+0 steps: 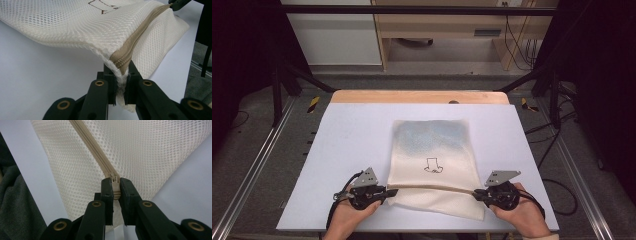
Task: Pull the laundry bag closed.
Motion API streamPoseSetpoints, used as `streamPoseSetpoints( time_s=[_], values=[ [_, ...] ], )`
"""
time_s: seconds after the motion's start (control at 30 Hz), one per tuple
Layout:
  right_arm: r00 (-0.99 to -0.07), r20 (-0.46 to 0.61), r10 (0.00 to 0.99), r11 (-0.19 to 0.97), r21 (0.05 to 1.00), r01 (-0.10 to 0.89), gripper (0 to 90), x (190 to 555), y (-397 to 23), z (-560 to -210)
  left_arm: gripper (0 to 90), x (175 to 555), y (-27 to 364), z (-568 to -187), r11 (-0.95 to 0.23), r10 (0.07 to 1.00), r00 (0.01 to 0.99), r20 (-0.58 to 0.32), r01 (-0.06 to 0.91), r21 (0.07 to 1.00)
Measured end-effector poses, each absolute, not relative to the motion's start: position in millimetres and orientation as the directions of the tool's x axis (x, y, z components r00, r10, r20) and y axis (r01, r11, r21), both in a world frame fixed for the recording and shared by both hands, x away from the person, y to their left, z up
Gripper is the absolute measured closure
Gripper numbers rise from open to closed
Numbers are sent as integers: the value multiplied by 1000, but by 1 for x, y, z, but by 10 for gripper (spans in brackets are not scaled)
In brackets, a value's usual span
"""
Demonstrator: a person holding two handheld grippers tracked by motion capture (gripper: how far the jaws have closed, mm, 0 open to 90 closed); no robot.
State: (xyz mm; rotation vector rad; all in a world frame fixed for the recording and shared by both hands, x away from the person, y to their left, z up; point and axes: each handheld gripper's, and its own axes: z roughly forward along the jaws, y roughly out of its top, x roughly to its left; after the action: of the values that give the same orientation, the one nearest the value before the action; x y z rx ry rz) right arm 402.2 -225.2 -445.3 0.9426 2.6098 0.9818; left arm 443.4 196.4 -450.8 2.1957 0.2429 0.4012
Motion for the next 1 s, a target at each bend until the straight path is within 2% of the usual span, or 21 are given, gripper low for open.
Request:
streamPoseSetpoints(
  time_s=[0.77, 0.83, 0.87, 0.9, 0.93, 1.0],
  values=[
    [-746, 37, 665, 559, 638, 530, 822, 399, -239, -450, 822, 440, 196, -450, -613, 317, 926, 206, 34, 790],
    [-754, 52, 655, 557, 641, 528, 819, 399, -237, -452, 770, 441, 198, -450, -611, 328, 921, 210, 37, 791],
    [-756, 56, 652, 556, 643, 527, 813, 399, -236, -453, 709, 441, 200, -449, -610, 331, 921, 204, 44, 791],
    [-756, 76, 650, 549, 641, 536, 751, 400, -236, -453, 590, 442, 202, -448, -626, 329, 919, 218, 39, 779],
    [-753, 86, 652, 536, 650, 538, 697, 400, -236, -453, 519, 441, 204, -446, -638, 320, 920, 228, 31, 769],
    [-749, 77, 658, 517, 677, 523, 608, 400, -235, -450, 449, 436, 213, -441, -644, 324, 911, 254, 16, 765]
  ],
)
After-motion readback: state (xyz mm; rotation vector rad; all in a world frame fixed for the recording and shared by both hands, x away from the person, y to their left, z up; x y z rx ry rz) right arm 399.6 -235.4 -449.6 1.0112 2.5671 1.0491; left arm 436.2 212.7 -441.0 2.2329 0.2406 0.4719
